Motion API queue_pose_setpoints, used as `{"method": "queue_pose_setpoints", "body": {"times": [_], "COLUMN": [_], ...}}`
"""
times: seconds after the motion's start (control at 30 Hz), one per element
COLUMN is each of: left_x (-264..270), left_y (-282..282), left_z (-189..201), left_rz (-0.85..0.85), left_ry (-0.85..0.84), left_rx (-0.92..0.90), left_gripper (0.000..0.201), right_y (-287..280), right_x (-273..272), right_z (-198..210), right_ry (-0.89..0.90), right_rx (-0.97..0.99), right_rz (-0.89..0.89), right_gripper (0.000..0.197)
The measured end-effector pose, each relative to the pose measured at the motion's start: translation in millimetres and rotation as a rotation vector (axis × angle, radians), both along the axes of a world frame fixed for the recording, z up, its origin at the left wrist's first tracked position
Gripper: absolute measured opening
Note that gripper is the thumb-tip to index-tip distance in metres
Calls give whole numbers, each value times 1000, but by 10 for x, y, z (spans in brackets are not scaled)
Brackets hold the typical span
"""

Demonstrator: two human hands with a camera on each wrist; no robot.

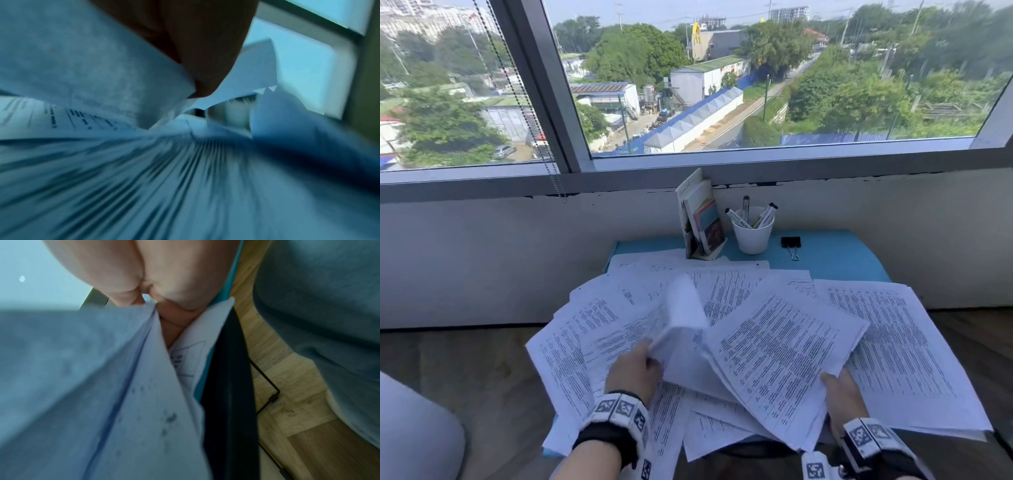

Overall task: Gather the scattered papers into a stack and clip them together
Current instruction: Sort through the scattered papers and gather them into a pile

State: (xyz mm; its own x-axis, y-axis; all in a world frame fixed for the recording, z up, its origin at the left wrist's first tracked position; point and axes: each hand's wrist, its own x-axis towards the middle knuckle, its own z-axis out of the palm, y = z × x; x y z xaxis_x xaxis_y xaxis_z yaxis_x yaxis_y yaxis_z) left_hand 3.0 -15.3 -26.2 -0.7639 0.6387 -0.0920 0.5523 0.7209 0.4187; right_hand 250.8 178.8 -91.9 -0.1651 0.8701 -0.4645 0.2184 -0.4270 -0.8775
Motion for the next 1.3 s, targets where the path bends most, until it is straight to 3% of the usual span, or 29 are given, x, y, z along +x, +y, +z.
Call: {"method": "queue_pose_setpoints", "body": {"times": [0.07,0.13,0.27,0.37,0.47,0.57,0.6,0.67,0.7,0.9,1.03,1.2,1.3], "left_x": [-50,18,513,954,1250,1373,1379,1402,1396,1090,780,524,458], "left_y": [24,131,611,1021,1240,1259,1237,1216,1200,1053,826,440,318], "left_z": [204,411,633,515,274,57,-8,-85,-93,-59,-96,-211,-259], "left_rz": [175,195,-138,-338,-422,-476,-496,-527,-521,-390,-300,-187,-204], "left_ry": [-19,36,72,28,-86,-189,-201,-228,-240,-149,3,-69,-135], "left_rx": [178,284,324,174,-52,-214,-233,-241,-239,-137,-278,-266,-272], "left_gripper": [23,22,35,40,45,46,45,39,38,42,50,54,59], "right_y": [2,5,-10,-15,-61,-32,-40,-29,-10,2,35,146,261], "right_x": [5,18,32,19,5,23,21,38,40,62,82,73,114], "right_z": [-26,-13,68,42,98,79,85,83,71,-8,-157,-279,-84], "right_ry": [-1,-18,21,112,193,127,108,90,86,72,68,59,92], "right_rx": [23,49,57,25,27,62,74,117,122,144,100,66,60], "right_rz": [24,56,95,92,75,120,173,220,218,220,207,238,196], "right_gripper": [24,21,24,30,42,73,71,36,27,19,19,37,31]}}
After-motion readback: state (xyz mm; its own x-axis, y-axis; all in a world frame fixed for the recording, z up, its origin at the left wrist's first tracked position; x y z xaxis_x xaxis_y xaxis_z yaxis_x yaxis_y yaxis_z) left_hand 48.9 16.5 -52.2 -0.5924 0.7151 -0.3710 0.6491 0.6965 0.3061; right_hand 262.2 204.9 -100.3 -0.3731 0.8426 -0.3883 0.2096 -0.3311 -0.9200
